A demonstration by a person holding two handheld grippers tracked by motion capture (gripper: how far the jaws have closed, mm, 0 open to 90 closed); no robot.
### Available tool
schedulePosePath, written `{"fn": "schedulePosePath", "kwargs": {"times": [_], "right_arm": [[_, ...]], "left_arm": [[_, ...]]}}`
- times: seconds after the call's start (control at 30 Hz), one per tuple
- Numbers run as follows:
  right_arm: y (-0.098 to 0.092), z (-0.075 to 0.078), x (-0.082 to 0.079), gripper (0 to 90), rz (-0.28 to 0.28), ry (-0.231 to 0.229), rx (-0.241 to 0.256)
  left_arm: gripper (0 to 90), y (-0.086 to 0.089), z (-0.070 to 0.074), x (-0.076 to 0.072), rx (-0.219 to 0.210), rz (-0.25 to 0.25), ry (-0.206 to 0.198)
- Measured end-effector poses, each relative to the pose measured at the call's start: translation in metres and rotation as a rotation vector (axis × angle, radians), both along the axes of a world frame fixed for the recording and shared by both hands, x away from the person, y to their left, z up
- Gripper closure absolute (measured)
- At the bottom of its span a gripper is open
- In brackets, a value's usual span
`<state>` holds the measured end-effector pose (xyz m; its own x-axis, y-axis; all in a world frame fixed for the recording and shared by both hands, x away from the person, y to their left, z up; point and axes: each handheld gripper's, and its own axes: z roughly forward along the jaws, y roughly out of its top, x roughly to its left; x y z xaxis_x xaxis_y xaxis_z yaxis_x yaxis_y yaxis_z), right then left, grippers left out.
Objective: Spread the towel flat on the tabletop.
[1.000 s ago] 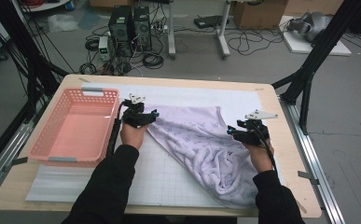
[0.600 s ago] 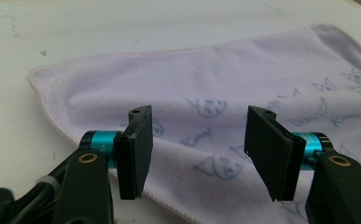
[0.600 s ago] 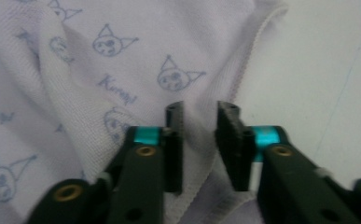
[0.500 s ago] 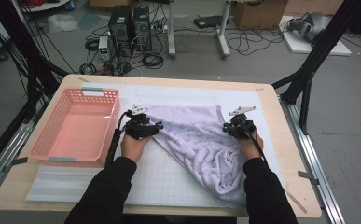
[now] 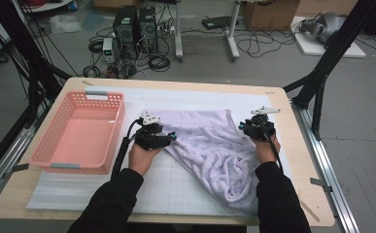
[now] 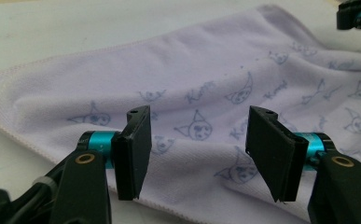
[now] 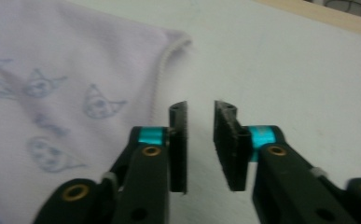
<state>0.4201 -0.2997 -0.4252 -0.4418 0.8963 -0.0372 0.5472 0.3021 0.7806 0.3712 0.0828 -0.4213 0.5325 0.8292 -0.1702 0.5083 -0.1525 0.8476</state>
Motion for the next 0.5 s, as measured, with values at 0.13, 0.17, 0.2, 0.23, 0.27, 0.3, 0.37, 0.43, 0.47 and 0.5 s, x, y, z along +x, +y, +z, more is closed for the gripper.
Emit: {"fn": "schedulePosePath", "kwargs": {"times": [0.13, 0.17, 0.2, 0.23, 0.27, 0.3, 0.37, 0.43, 0.47, 0.5], "right_arm": [[0.009, 0.005, -0.014, 50.1, 0.052, -0.015, 0.034], [0.010, 0.007, -0.017, 46.0, 0.062, -0.006, 0.047], [0.010, 0.008, -0.020, 42.5, 0.071, 0.018, 0.054], [0.011, 0.011, -0.023, 42.1, 0.078, 0.031, 0.068], [0.012, 0.013, -0.026, 42.0, 0.098, 0.036, 0.074], [0.013, 0.016, -0.030, 42.2, 0.112, 0.032, 0.076], [0.012, 0.021, -0.038, 42.2, 0.128, -0.004, 0.097], [0.010, 0.024, -0.043, 42.0, 0.135, -0.002, 0.122], [0.008, 0.025, -0.044, 41.6, 0.133, 0.000, 0.131], [0.008, 0.025, -0.044, 41.6, 0.133, 0.000, 0.131]], "left_arm": [[41.1, 0.004, -0.004, -0.006, -0.023, 0.005, -0.015], [40.9, 0.005, -0.005, -0.008, -0.021, 0.003, -0.013], [40.6, 0.006, -0.006, -0.009, -0.024, -0.001, -0.007], [40.2, 0.005, -0.007, -0.011, -0.022, -0.005, -0.002], [40.0, 0.005, -0.008, -0.013, -0.020, -0.010, 0.003], [39.9, 0.004, -0.009, -0.015, -0.018, -0.017, 0.008], [39.9, 0.002, -0.012, -0.022, -0.009, -0.034, 0.022], [38.7, 0.000, -0.012, -0.023, -0.001, -0.039, 0.031], [38.1, -0.002, -0.013, -0.025, 0.014, -0.046, 0.040], [38.1, -0.004, -0.013, -0.027, 0.015, -0.047, 0.044]]}}
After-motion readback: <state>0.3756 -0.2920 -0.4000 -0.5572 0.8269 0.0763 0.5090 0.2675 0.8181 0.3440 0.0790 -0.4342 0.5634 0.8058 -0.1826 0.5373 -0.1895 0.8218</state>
